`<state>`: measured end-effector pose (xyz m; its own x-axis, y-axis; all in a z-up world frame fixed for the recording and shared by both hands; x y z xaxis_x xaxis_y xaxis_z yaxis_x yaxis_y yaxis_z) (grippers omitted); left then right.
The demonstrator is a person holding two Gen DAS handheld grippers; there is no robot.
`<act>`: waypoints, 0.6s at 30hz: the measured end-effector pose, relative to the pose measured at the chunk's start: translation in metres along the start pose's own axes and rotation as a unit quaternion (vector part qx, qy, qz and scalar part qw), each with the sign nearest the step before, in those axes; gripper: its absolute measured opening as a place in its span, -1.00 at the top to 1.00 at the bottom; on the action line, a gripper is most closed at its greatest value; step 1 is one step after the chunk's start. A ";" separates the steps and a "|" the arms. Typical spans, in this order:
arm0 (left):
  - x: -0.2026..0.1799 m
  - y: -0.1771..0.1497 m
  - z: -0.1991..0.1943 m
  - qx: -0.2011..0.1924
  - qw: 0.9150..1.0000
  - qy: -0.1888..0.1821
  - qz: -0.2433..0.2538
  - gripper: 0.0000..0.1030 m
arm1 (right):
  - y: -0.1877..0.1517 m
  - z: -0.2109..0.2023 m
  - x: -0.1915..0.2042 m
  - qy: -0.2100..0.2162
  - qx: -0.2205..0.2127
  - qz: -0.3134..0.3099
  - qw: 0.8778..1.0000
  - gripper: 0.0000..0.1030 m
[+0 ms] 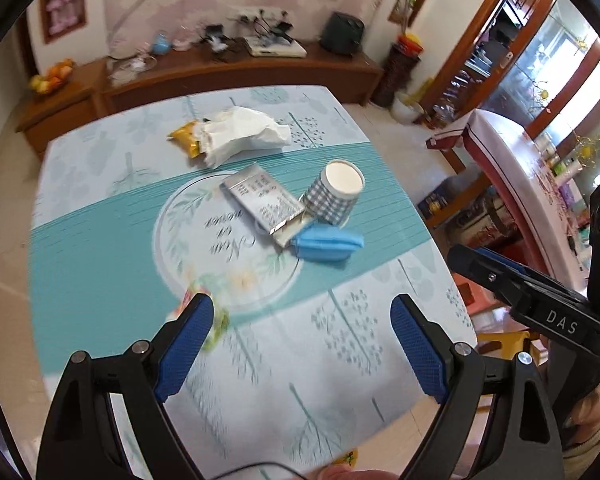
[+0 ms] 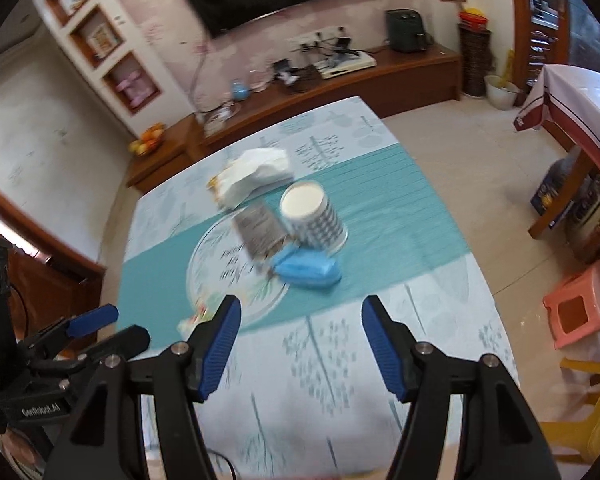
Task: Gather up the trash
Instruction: 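Move both open tools back over the table toward the silver box and cup, then grasp the silver box with the left tool while the right tool grasps the checkered paper cup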
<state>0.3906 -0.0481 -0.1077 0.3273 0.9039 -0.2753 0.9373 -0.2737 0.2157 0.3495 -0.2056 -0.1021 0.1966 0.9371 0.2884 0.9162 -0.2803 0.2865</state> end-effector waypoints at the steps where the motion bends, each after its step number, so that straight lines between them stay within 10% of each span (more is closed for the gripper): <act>1: 0.004 0.008 0.007 0.006 1.000 -0.007 -0.003 -0.73 | 0.011 0.008 0.002 -0.008 -0.003 0.003 1.000 -0.23; 18: 0.083 0.105 0.104 0.052 0.991 -0.060 -0.112 -0.73 | 0.088 0.141 0.009 -0.104 0.043 0.013 0.994 -0.31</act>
<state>0.5287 -0.0359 -0.2055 0.1157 0.9020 -0.4159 0.9932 -0.1087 0.0406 0.4815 -0.1925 -0.2035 0.2800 0.9551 0.0971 0.9348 -0.2943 0.1990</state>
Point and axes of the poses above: each gripper's, at about its wrist camera, not at the fingertips, and z roughly the way its jaws point, x to its left, y to its top, the point moved 5 cm from there along z, roughly the way its jaws point, and after that the axes turned 12 degrees about x, right-handed, at the moved point
